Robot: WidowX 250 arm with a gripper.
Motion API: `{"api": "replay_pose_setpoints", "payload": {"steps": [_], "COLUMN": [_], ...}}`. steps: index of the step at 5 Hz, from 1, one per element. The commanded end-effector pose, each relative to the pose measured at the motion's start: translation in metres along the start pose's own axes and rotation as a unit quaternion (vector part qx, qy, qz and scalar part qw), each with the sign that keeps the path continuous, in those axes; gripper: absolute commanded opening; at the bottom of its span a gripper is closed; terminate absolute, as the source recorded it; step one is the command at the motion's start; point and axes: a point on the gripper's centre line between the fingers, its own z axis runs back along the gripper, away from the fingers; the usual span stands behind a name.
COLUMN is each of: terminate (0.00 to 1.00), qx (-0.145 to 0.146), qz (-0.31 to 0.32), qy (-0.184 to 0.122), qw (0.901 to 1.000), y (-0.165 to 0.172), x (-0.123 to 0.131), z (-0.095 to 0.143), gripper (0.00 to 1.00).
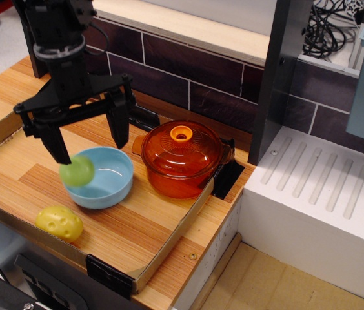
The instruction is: Put pear in bowl
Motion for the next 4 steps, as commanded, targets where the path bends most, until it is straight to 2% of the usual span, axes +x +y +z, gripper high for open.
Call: {"api": "replay_pose_setpoints", "payload": {"steps": [1, 3, 4], "terminate": [0.0, 0.0, 1.0], "qx": [-0.037, -0.037, -0.037], "qz": [-0.02, -0.02, -0.02], "qy": [0.013, 0.013, 0.013], "qw": [0.999, 0.999, 0.999], "y": [-0.0109, -0.0109, -0.0109], "x": [-0.0074, -0.0074, -0.0074], "z": [0.0662, 0.0662, 0.0662], "gripper": [1.0, 1.0, 1.0]}}
